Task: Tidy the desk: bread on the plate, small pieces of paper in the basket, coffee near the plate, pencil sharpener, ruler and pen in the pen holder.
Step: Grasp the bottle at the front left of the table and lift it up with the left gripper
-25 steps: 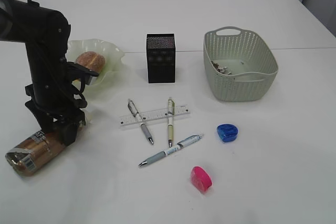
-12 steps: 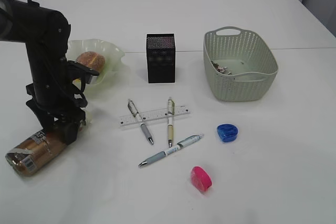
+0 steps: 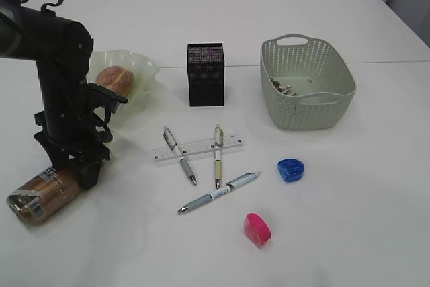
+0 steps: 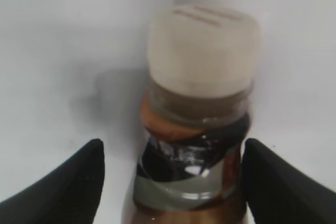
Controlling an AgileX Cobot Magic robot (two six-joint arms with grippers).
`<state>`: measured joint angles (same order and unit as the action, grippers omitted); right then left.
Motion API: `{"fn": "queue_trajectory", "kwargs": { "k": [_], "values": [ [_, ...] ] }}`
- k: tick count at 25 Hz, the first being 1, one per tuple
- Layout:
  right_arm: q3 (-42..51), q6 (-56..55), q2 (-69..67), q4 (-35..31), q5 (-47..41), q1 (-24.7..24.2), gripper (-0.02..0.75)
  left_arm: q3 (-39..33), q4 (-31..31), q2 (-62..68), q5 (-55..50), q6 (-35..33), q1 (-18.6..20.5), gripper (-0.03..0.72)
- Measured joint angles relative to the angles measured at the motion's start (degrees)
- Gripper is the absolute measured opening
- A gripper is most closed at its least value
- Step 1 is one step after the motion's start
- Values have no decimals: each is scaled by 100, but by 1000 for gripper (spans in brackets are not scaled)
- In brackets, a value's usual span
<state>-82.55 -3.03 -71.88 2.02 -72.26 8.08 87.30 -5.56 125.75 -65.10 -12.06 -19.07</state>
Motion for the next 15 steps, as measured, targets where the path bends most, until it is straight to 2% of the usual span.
{"fn": "queue_trajectory", "kwargs": {
  "k": [5,8,10,14,15],
  "values": [
    [0,0,0,0,0,0,463,0,-2,38,22,0,0,585],
    [0,0,0,0,0,0,463,0,-2,69,22,0,0,561],
    [0,0,0,0,0,0,463,0,-37,69,22,0,0,504],
    [0,9,0,0,13,0,463,11,-61,69,0,0,0,324],
    [0,9,0,0,13,0,463,11,-61,69,-11,0,0,300]
  ]
}}
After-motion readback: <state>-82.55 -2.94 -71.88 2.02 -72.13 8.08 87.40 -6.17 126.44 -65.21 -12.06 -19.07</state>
